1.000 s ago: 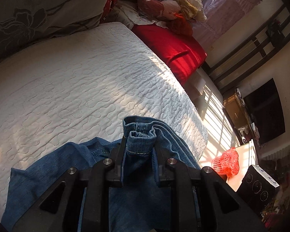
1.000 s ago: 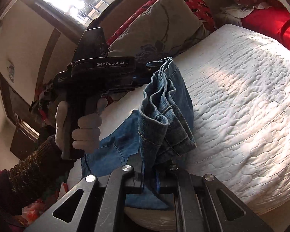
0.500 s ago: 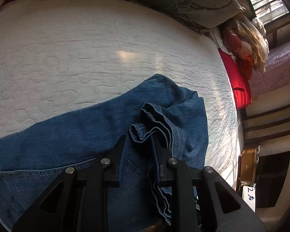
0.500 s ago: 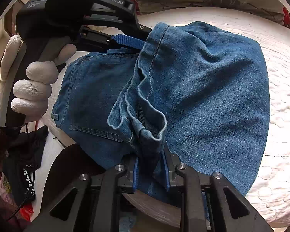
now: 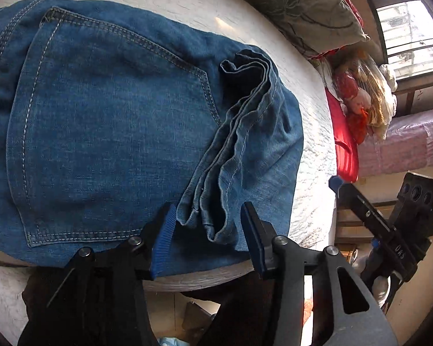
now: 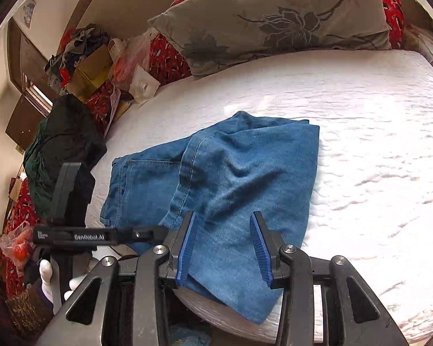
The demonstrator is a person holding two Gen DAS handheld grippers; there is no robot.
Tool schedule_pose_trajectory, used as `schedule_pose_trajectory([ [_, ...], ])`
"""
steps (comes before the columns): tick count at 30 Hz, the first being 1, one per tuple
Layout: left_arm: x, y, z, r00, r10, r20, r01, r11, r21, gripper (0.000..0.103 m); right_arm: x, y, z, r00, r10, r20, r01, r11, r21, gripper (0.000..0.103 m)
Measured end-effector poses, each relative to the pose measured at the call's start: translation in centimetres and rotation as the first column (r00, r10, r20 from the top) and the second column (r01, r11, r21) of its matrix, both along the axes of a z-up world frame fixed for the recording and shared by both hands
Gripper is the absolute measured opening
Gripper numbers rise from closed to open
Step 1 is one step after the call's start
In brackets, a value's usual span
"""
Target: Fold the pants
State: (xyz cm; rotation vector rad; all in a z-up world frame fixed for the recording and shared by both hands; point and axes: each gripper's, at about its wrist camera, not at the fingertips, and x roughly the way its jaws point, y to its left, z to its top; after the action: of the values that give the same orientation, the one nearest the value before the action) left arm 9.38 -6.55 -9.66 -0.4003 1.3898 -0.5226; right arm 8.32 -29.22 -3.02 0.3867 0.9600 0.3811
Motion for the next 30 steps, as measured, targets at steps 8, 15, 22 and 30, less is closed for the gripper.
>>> schedule_pose_trajectory([
  [8,-1.4,-1.8,-0.6,0.999,0.02,0.025,-0.022,0.997,0.069,0.051,10.7,6.3,0.2,0.995,0.08,-0.062,-0.084,0.994,-0.074,0.047],
  [15,-1.9,-1.6,-0.8,0.998,0.057,0.013,-0.057,0.997,0.052,0.051,11.6,13.4,-2.1,0.963,0.253,-0.092,-0.262,0.808,-0.527,0.036],
  [22,-3.6,-2.7,-3.0,0.993,0.03,-0.113,-0.032,0.999,-0.017,0.003,11.6,10.6,0.7,0.974,0.223,-0.029,-0.217,0.895,-0.39,0.016],
  [30,-5.0,0.1,-3.1,0.978,0.084,-0.193,-0.1,0.992,-0.072,0.003,11.9,14.1,-3.4,0.943,0.289,-0.165,-0.325,0.905,-0.274,0.023],
])
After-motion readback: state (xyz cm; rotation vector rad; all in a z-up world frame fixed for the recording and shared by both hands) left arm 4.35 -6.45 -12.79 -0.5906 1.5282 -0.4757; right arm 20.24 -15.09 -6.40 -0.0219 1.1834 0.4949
